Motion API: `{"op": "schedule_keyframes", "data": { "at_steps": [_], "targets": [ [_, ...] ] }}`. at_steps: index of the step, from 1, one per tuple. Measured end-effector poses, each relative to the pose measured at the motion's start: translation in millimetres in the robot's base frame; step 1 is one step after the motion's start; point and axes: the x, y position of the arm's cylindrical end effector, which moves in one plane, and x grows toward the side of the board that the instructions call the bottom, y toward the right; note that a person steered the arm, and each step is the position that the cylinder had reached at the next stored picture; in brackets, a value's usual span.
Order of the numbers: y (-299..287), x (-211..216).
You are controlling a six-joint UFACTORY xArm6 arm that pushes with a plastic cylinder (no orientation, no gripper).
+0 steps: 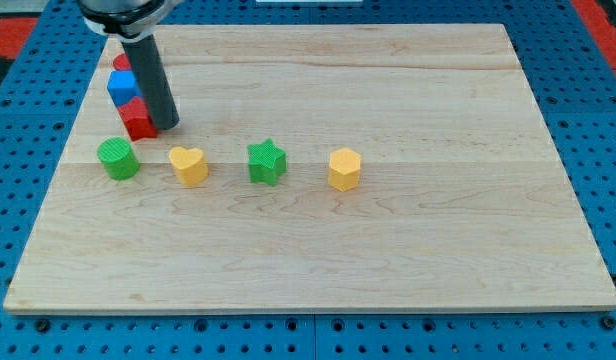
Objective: Push the green star down a bit
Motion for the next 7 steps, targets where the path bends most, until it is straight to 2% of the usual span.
{"op": "schedule_keyframes", "data": {
  "at_steps": [2, 4, 7],
  "targets": [
    [-13.2, -19.1],
    [41.5, -20.0],
    [107.4, 4.6]
  ]
}}
